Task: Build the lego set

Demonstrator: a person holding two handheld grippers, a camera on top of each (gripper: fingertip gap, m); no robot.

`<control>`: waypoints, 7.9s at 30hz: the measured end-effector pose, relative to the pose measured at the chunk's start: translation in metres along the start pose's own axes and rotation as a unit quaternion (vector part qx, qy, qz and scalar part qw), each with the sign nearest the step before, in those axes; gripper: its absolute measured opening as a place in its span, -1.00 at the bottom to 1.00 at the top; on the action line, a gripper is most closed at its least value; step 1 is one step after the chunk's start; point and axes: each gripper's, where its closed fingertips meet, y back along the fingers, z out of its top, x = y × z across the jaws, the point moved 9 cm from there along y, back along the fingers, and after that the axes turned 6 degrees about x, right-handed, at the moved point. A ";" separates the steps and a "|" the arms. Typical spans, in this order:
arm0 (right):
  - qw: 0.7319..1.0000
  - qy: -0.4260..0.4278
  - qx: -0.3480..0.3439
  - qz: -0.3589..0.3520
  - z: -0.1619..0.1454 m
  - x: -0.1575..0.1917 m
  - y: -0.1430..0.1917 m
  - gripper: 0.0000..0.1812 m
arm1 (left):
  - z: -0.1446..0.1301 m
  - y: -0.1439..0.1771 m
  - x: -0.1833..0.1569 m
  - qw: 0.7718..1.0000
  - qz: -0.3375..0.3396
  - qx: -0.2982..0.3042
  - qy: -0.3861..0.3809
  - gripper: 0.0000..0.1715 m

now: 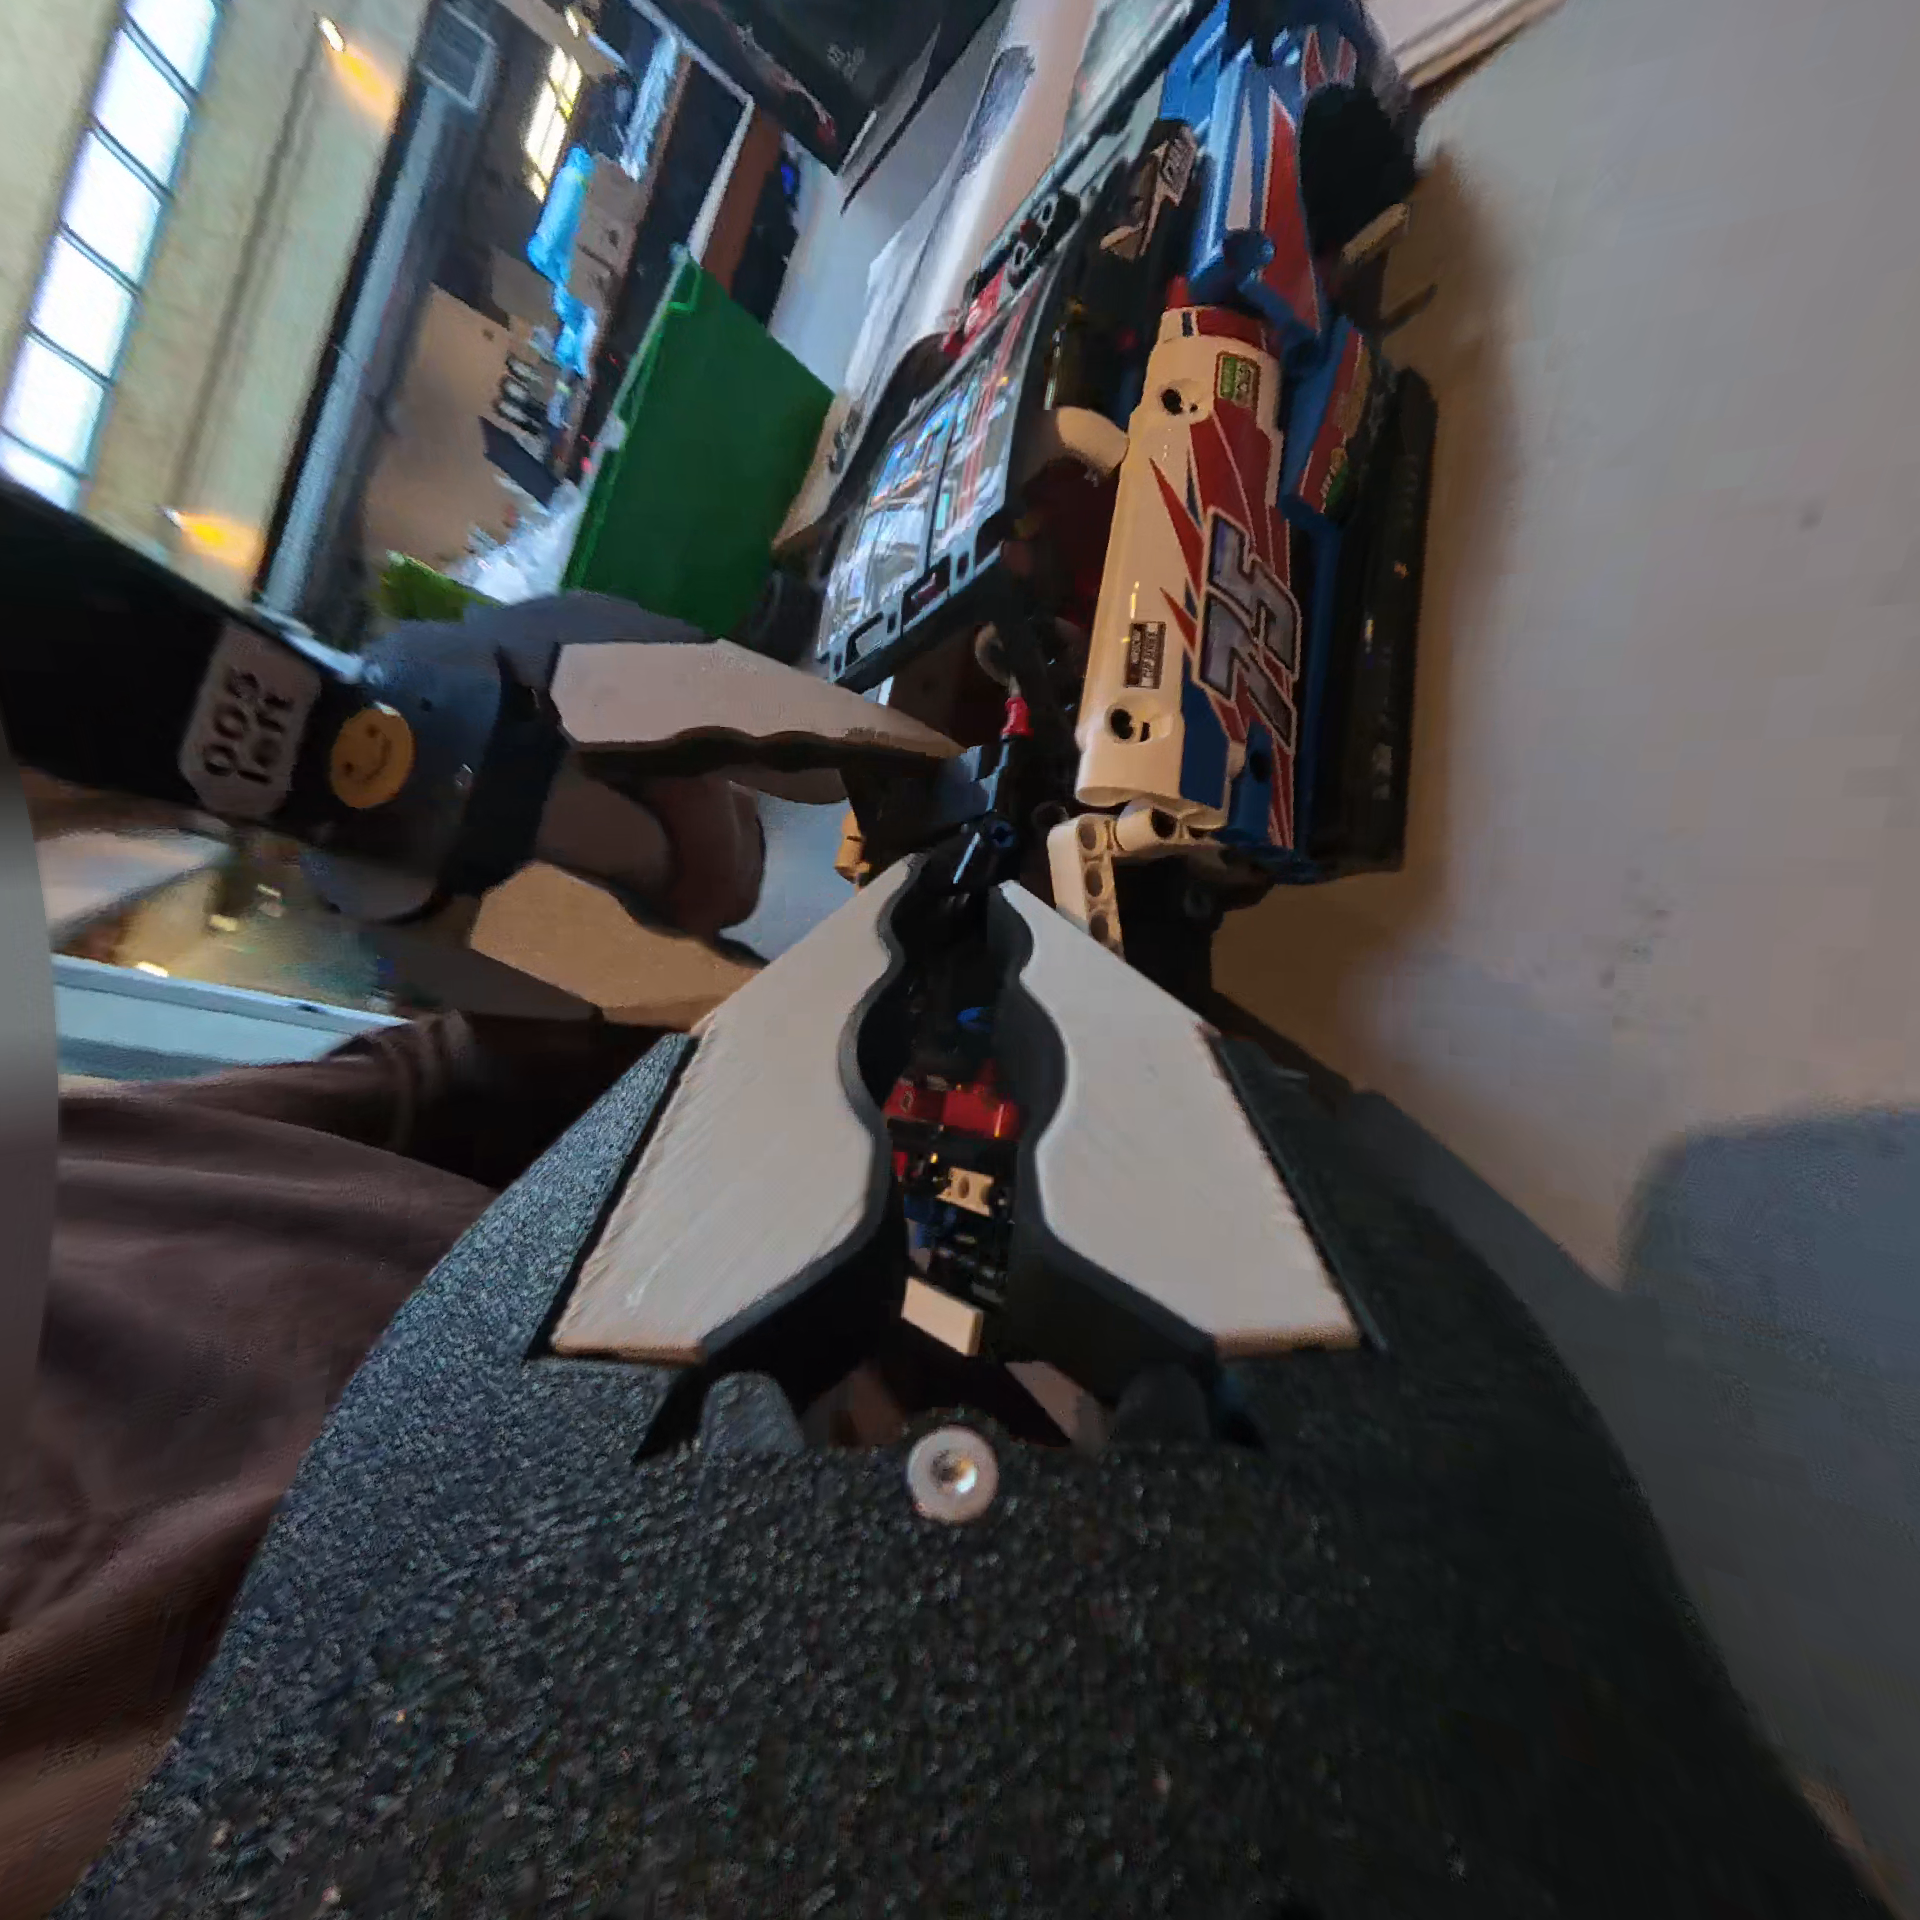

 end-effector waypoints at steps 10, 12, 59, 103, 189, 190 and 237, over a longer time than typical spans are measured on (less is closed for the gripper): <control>0.998 0.018 0.057 -0.006 0.008 0.000 0.001 -0.88 | 0.000 0.006 0.008 1.000 -0.001 -0.012 0.014 -0.69; 0.997 0.039 0.060 -0.018 0.008 0.001 0.001 -0.88 | 0.000 0.006 0.008 1.000 0.002 -0.009 0.013 -0.69; 0.871 0.401 0.022 -0.283 0.008 0.022 0.001 -0.86 | 0.014 -0.002 0.012 0.996 0.044 0.076 0.011 -0.71; 0.977 0.192 0.067 -0.069 0.016 0.005 0.036 -0.85 | 0.012 -0.001 0.010 0.996 0.057 0.068 0.006 -0.71; 0.954 0.288 0.045 -0.068 0.019 0.003 0.040 -0.91 | 0.019 -0.021 -0.046 0.936 0.285 -0.040 -0.202 -0.92; 0.955 0.286 0.045 -0.067 0.019 0.003 0.040 -0.91 | 0.019 -0.021 -0.046 0.936 0.286 -0.041 -0.203 -0.92; 0.931 0.351 0.046 -0.088 0.014 0.010 0.035 -0.94 | 0.014 -0.015 -0.039 0.944 0.280 -0.037 -0.169 -0.92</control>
